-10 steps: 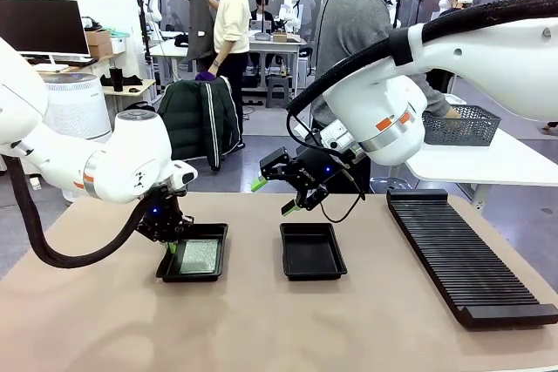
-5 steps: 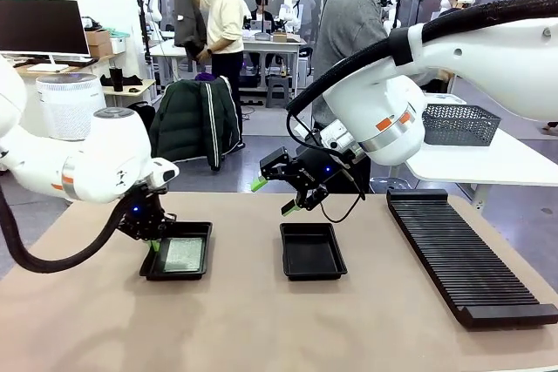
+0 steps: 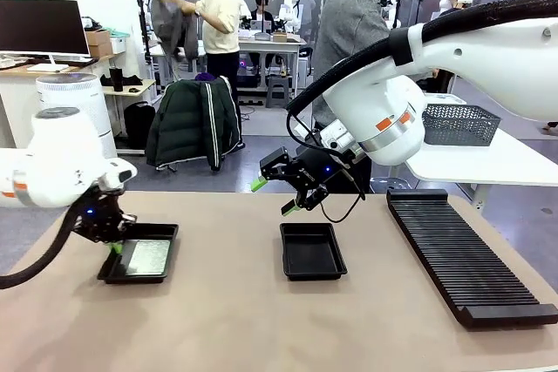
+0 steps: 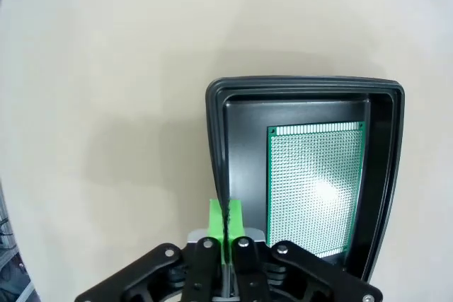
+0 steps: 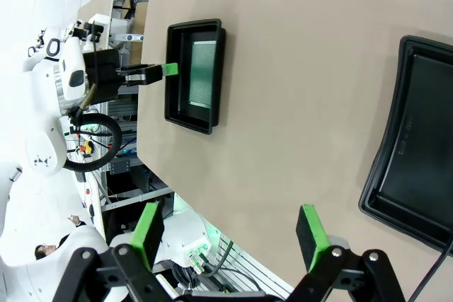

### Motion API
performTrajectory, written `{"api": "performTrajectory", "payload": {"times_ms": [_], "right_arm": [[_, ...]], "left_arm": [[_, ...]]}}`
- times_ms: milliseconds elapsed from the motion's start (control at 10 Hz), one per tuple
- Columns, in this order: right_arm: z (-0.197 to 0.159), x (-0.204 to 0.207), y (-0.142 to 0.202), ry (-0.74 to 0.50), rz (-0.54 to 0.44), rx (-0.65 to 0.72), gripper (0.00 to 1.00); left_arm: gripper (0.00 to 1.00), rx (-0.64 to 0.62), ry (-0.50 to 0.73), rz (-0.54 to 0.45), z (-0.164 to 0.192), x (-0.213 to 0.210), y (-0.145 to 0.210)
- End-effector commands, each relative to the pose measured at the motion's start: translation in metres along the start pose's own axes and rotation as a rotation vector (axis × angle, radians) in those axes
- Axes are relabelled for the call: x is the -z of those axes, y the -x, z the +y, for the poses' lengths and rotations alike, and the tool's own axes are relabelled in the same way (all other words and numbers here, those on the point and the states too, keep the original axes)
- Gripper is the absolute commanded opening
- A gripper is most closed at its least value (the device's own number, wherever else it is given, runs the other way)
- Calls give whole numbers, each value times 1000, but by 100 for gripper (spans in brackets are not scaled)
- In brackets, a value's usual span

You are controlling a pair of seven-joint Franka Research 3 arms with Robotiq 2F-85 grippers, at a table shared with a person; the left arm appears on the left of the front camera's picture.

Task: Inspect and transfer BCBs to ESD trays.
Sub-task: Pick up the ESD tray and place it on the left side of the table.

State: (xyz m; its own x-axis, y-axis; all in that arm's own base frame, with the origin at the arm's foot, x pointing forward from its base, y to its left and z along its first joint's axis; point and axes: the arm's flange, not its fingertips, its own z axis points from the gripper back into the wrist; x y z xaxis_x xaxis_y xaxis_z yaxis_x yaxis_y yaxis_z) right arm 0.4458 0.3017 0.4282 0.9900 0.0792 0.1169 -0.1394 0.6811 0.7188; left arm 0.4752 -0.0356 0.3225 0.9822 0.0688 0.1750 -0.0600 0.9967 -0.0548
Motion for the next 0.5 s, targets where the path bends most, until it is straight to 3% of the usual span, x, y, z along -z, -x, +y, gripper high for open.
{"api": "performTrajectory", "payload": {"times_ms": [0, 400], "right_arm": [[0, 0, 0, 1, -4, 10, 100], [0, 0, 0, 1, -4, 10, 100]], "left_arm": [[0, 8, 16, -5, 37, -3, 11], [0, 13, 3, -19, 96, -11, 16]]}}
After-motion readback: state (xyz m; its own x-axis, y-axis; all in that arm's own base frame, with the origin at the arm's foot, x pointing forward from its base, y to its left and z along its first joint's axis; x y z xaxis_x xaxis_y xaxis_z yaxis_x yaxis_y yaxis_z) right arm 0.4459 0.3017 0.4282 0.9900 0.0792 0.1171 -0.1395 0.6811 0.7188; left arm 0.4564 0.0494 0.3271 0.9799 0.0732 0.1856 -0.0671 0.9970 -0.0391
